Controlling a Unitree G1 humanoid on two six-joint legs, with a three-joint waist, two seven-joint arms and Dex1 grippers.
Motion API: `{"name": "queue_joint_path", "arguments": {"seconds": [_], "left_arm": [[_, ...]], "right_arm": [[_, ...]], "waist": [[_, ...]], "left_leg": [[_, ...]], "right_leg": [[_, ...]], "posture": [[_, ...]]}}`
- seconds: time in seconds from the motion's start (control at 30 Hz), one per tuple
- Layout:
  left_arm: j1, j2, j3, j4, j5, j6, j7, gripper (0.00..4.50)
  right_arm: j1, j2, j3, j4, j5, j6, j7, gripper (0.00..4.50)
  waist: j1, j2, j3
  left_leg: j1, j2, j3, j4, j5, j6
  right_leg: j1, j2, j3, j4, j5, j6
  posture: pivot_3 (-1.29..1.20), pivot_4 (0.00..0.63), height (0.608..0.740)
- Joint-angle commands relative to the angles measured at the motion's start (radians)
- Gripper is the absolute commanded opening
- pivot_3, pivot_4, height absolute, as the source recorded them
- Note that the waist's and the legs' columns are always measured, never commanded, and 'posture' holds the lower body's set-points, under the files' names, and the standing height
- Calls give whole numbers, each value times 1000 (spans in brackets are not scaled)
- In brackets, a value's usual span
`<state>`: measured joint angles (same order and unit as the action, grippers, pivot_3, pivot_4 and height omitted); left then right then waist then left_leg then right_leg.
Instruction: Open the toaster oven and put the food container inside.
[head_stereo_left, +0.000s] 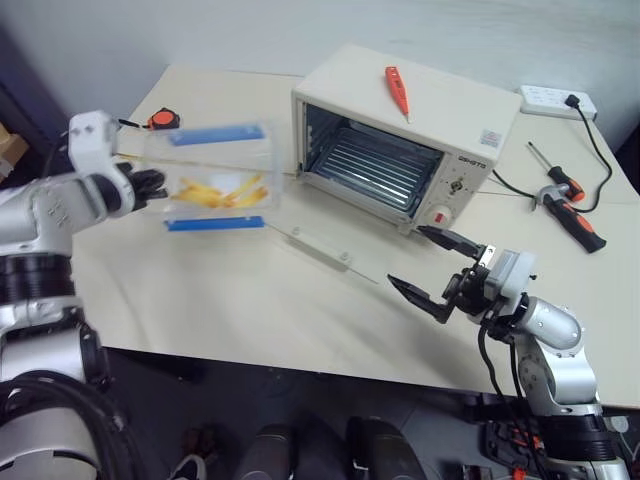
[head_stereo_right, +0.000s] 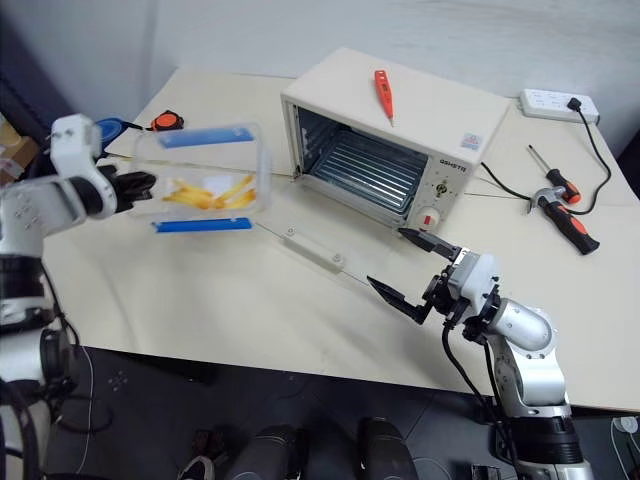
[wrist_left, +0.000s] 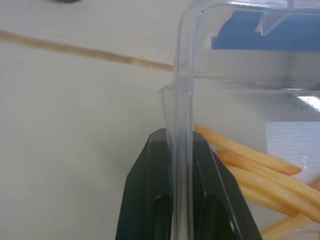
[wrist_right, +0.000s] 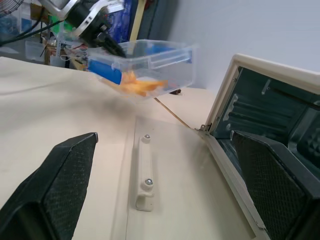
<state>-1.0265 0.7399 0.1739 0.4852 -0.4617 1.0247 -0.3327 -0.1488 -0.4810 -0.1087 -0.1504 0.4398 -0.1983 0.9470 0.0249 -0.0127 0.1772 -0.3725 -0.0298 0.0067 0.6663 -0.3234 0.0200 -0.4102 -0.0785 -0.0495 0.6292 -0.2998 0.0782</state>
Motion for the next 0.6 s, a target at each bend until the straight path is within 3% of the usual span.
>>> {"name": "queue_joint_path", "arguments": {"seconds": [0.03,0.23,0.47,0.57,0.6], "left_arm": [[-116,-73,-88,80,46,-44,-102,8],[-253,-222,-202,290,154,-174,-211,8],[-348,-340,-235,511,255,-343,-275,8],[-365,-357,-230,560,288,-398,-277,1078],[-370,-361,-207,575,280,-422,-267,1160]], "right_arm": [[33,-11,-24,-65,0,-10,-25,4500],[84,-7,-26,-131,-10,12,-72,4500],[131,5,-16,-207,-29,37,-141,4500],[149,8,-6,-235,-42,65,-176,4500],[152,9,-4,-243,-41,79,-185,4500]], "waist": [[1,0,0],[-14,-1,1],[-19,-1,1],[-19,-1,1],[-19,-1,1]], "left_leg": [[0,0,0,0,0,0],[-1,0,3,0,0,0],[-1,1,4,0,1,0],[0,1,4,0,1,0],[0,1,4,0,1,0]], "right_leg": [[0,0,0,0,0,0],[-2,2,1,1,0,0],[-2,2,1,2,0,0],[-2,2,1,3,0,0],[-2,2,1,3,0,0]], "posture": [[0,150,740],[0,150,740],[0,150,740],[0,150,740],[0,150,740]]}}
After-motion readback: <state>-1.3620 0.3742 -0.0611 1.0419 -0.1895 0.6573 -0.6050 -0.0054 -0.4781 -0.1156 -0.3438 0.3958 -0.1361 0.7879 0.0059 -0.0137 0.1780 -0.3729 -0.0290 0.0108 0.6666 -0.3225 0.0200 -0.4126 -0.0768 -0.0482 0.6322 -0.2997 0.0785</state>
